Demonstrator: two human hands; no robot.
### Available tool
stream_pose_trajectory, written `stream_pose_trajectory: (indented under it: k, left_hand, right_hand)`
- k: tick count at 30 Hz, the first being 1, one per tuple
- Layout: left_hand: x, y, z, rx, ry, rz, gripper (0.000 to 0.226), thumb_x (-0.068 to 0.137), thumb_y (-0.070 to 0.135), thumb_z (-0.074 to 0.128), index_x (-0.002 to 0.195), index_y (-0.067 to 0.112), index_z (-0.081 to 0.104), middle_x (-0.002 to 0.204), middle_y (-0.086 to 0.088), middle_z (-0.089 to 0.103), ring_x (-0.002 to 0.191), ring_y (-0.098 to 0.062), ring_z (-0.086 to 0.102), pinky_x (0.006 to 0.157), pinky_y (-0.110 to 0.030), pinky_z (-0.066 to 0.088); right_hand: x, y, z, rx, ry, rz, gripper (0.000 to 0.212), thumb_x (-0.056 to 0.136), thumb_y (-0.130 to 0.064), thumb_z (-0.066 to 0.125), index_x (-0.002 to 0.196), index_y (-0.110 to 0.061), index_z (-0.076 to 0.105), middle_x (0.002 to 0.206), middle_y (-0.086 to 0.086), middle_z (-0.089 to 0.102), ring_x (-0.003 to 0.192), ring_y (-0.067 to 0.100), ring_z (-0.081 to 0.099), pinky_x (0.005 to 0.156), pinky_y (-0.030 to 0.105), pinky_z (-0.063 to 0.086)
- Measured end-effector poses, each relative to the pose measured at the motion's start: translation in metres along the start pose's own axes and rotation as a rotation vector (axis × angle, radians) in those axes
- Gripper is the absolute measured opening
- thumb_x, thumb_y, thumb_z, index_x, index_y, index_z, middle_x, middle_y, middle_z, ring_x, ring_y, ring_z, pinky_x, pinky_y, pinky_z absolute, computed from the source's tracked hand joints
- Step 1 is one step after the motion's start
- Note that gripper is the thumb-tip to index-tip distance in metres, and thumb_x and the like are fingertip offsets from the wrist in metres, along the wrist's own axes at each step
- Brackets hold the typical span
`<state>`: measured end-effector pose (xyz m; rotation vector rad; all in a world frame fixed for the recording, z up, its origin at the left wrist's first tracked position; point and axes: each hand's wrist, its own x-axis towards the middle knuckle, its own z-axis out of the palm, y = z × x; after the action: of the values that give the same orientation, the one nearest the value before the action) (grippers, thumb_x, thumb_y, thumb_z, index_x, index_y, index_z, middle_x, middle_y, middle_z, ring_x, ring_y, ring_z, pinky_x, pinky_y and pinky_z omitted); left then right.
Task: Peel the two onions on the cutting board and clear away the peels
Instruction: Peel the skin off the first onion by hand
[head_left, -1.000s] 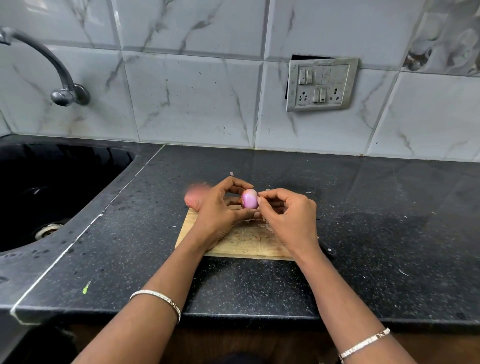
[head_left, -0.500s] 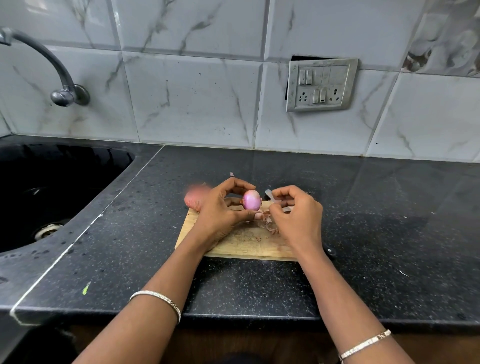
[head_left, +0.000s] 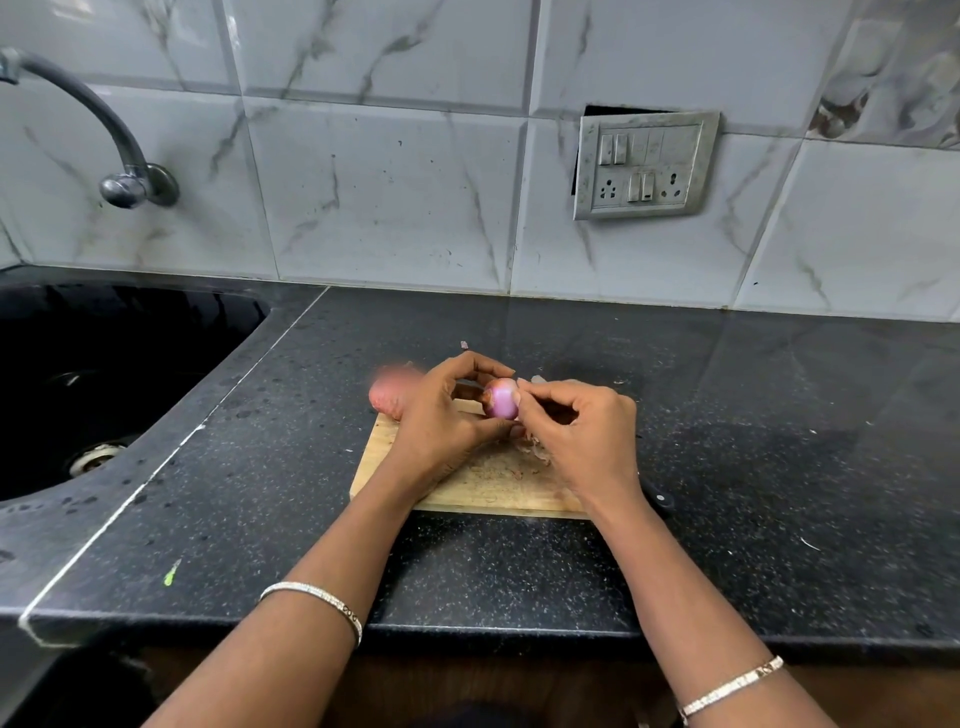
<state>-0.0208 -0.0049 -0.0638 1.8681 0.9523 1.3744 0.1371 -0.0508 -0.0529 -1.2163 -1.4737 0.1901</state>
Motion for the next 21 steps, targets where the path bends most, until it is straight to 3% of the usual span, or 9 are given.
stream_pose_trajectory:
  k: [4,10,14,17,21]
  left_hand:
    - [-0.0014,-0.0013,0.0000,0.089,0.038,0.067,0.045,0.066,0.012,0.094,0.105,0.022,0.072,0.103,0.010,0.071,0.096,-0.010,0.066,0.081,-0.030,0.058]
    - [-0.0042,0.0048,0.0019,0.156,0.076,0.123,0.040,0.069,0.007,0.091,0.103,0.020,0.073,0.100,0.007,0.065,0.092,-0.006,0.062,0.062,-0.013,0.052]
    - [-0.0048,0.0048,0.0004,0.167,0.072,0.124,0.041,0.068,0.007,0.092,0.102,0.020,0.072,0.100,0.006,0.066,0.092,-0.008,0.062,0.061,-0.014,0.052]
    - [-0.0049,0.0040,0.0005,0.192,0.067,0.125,0.042,0.067,0.010,0.092,0.102,0.022,0.072,0.099,0.007,0.066,0.092,-0.007,0.062,0.063,-0.015,0.053]
    - [-0.0047,0.0029,0.0014,0.190,0.064,0.122,0.044,0.065,0.013,0.093,0.101,0.025,0.072,0.099,0.009,0.066,0.091,-0.009,0.064,0.064,-0.021,0.056]
  right_hand:
    - [0.0005,0.0002,-0.0002,0.010,-0.001,-0.001,0.009,0.085,-0.019,0.080,0.094,-0.016,0.082,0.086,-0.006,0.079,0.084,-0.008,0.070,0.093,0.033,0.057]
    - [0.0004,-0.0009,-0.0013,0.036,-0.011,0.018,0.008,0.084,-0.016,0.080,0.092,-0.017,0.082,0.082,-0.014,0.076,0.082,-0.007,0.070,0.087,0.024,0.057]
    - [0.0003,-0.0008,-0.0015,0.040,-0.019,0.012,0.007,0.084,-0.016,0.080,0.090,-0.018,0.083,0.077,-0.024,0.071,0.079,-0.007,0.070,0.082,0.020,0.056]
    - [0.0004,-0.0001,-0.0010,0.034,-0.015,0.001,0.006,0.084,-0.015,0.080,0.087,-0.019,0.083,0.077,-0.019,0.074,0.080,-0.003,0.072,0.083,0.020,0.056]
    - [0.0011,0.0006,-0.0009,-0.001,-0.003,0.005,0.007,0.082,-0.013,0.078,0.081,-0.019,0.082,0.073,-0.013,0.075,0.071,0.002,0.071,0.070,0.024,0.057]
